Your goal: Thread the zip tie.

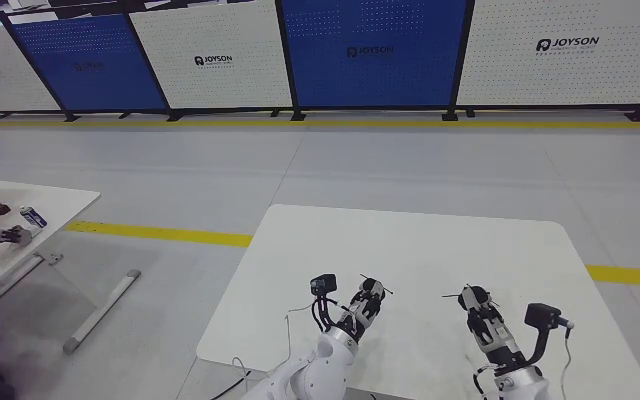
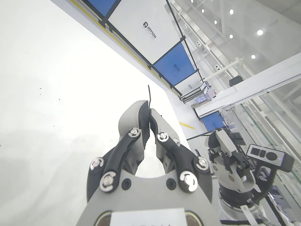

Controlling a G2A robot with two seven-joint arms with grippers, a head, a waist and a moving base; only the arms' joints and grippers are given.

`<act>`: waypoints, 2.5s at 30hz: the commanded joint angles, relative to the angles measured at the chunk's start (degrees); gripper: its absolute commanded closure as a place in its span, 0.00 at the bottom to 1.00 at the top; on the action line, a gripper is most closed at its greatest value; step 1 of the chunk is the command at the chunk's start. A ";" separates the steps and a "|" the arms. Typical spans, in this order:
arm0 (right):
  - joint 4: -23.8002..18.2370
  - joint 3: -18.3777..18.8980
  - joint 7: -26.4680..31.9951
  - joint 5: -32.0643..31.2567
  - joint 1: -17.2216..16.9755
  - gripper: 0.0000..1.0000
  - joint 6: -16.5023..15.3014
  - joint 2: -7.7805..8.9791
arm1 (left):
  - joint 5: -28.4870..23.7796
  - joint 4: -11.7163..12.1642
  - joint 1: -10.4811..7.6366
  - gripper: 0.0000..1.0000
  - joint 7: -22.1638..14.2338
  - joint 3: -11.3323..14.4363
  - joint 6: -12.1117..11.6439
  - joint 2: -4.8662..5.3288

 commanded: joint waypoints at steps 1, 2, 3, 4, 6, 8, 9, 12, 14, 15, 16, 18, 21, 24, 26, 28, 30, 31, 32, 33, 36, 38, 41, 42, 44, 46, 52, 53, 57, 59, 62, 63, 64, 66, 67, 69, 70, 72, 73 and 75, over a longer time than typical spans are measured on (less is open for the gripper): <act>0.00 0.00 0.00 0.00 0.00 1.00 0.00 0.00 | 0.00 0.00 0.00 1.00 0.00 0.00 0.00 0.00; 0.00 0.00 0.00 0.00 0.00 1.00 0.00 0.00 | 0.00 0.00 0.00 1.00 0.00 0.00 0.00 0.00; 0.05 -0.04 -0.07 0.27 0.03 1.00 0.08 -0.05 | 0.00 0.00 0.00 1.00 0.00 0.00 0.00 0.00; 0.25 -0.18 -0.22 0.65 0.13 1.00 0.08 -0.14 | 0.00 0.00 0.00 1.00 0.00 0.00 0.00 0.00; 1.10 -0.52 -4.29 0.85 0.15 1.00 0.19 -0.52 | 0.00 0.00 0.00 1.00 0.00 0.00 0.00 0.00; 2.23 -1.63 -7.92 1.09 -0.04 1.00 -0.71 -0.94 | 0.00 0.00 0.00 1.00 0.00 0.00 0.00 0.00; 3.14 -2.45 -9.63 1.27 -0.01 1.00 -1.09 -1.22 | 0.00 0.00 0.00 1.00 0.00 0.00 0.00 0.00; 5.22 -5.70 -15.64 -1.45 0.45 1.00 0.32 -2.14 | 0.00 0.00 0.00 1.00 0.00 0.00 0.00 0.00; 6.32 -7.42 -17.78 -2.98 1.14 1.00 1.03 -2.63 | 0.00 0.00 0.00 1.00 0.00 0.00 0.00 0.00; 6.90 -8.08 -18.64 -3.72 1.61 1.00 1.36 -2.88 | 0.00 0.00 0.00 1.00 0.00 0.00 0.00 0.00; 7.08 -8.30 -18.95 -3.86 1.82 1.00 1.36 -2.98 | 0.00 0.00 0.00 1.00 0.00 0.00 0.00 0.00; 7.08 -8.30 -18.95 -3.86 1.82 1.00 1.36 -2.98 | 0.00 0.00 0.00 1.00 0.00 0.00 0.00 0.00; 7.08 -8.30 -18.95 -3.86 1.82 1.00 1.36 -2.98 | 0.00 0.00 0.00 1.00 0.00 0.00 0.00 0.00; 7.08 -8.30 -18.95 -3.86 1.82 1.00 1.36 -2.98 | 0.00 0.00 0.00 1.00 0.00 0.00 0.00 0.00; 7.08 -8.30 -18.95 -3.86 1.82 1.00 1.36 -2.98 | 0.00 0.00 0.00 1.00 0.00 0.00 0.00 0.00; 7.08 -8.30 -18.95 -3.86 1.82 1.00 1.36 -2.98 | 0.00 0.00 0.00 1.00 0.00 0.00 0.00 0.00; 7.08 -8.30 -18.95 -3.86 1.82 1.00 1.36 -2.98 | 0.00 0.00 0.00 1.00 0.00 0.00 0.00 0.00; 7.08 -8.30 -18.95 -3.86 1.82 1.00 1.36 -2.98 | 0.00 0.00 0.00 1.00 0.00 0.00 0.00 0.00; 7.14 -8.26 -18.85 -3.66 1.88 1.00 1.61 -3.03 | 0.00 0.00 0.00 1.00 0.00 0.00 0.00 0.00; 7.17 -8.31 -19.00 -3.30 2.02 1.00 2.05 -3.16 | 0.00 0.00 0.00 1.00 0.00 0.00 0.00 0.00; 7.61 -9.83 -23.06 -2.53 2.72 1.00 3.58 -4.00 | 0.00 0.00 0.00 1.00 0.00 0.00 0.00 0.00; 8.18 -12.06 -26.48 -3.72 3.36 1.00 5.53 -4.75 | 0.00 0.00 0.00 1.00 0.00 0.00 0.00 0.00; 9.28 -14.22 -30.39 -4.21 4.32 1.00 6.73 -5.72 | 0.00 0.00 0.00 1.00 0.00 0.00 0.00 0.00; 9.28 -14.22 -30.39 -4.21 4.32 1.00 6.73 -5.72 | 0.00 0.00 0.00 1.00 0.00 0.00 0.00 0.00; 9.28 -14.22 -30.39 -4.21 4.32 1.00 6.73 -5.72 | 0.00 0.00 0.00 1.00 0.00 0.00 0.00 0.00; 9.28 -14.22 -30.39 -4.21 4.32 1.00 6.73 -5.72 | 0.00 0.00 0.00 1.00 0.00 0.00 0.00 0.00; 9.28 -14.22 -30.39 -4.21 4.32 1.00 6.73 -5.72 | 0.00 0.00 0.00 1.00 0.00 0.00 0.00 0.00; 9.28 -14.22 -30.39 -4.21 4.32 1.00 6.73 -5.72 | 0.00 0.00 0.00 1.00 0.00 0.00 0.00 0.00; 9.28 -14.22 -30.39 -4.21 4.32 1.00 6.73 -5.72 | 0.00 0.00 0.00 1.00 0.00 0.00 0.00 0.00; 9.18 -14.04 -29.54 -3.21 4.33 1.00 6.56 -5.83 | 0.00 0.00 0.00 1.00 0.00 0.00 0.00 0.00; 9.09 -13.63 -30.76 -0.92 4.23 1.00 6.60 -6.28 | 0.00 0.00 0.00 1.00 0.00 0.00 0.00 0.00; 9.12 -13.66 -31.19 -0.33 4.25 1.00 6.67 -6.48 | 0.00 0.00 0.00 1.00 0.00 0.00 0.00 0.00; 9.20 -13.76 -31.41 -0.26 4.31 1.00 6.79 -6.62 | 0.00 0.00 0.00 1.00 0.00 0.00 0.00 0.00; 9.76 -14.50 -32.11 -1.41 4.53 1.00 8.34 -6.98 | 0.00 0.00 0.00 1.00 0.00 0.00 0.00 0.00; 9.96 -15.16 -33.18 -2.41 4.81 1.00 10.38 -7.32 | 0.00 0.00 0.00 1.00 0.00 0.00 0.00 0.00; 9.97 -15.66 -33.69 -2.65 4.97 1.00 11.01 -7.56 | 0.00 0.00 0.00 1.00 0.00 0.00 0.00 0.00; 9.97 -15.66 -33.69 -2.65 4.97 1.00 11.01 -7.56 | 0.00 0.00 0.00 1.00 0.00 0.00 0.00 0.00; 9.97 -15.66 -33.69 -2.65 4.97 1.00 11.01 -7.56 | 0.00 0.00 0.00 1.00 0.00 0.00 0.00 0.00; 9.97 -15.66 -33.69 -2.65 4.97 1.00 11.01 -7.56 | 0.00 0.00 0.00 1.00 0.00 0.00 0.00 0.00; 9.97 -15.66 -33.69 -2.65 4.97 1.00 11.01 -7.56 | 0.00 0.00 0.00 1.00 0.00 0.00 0.00 0.00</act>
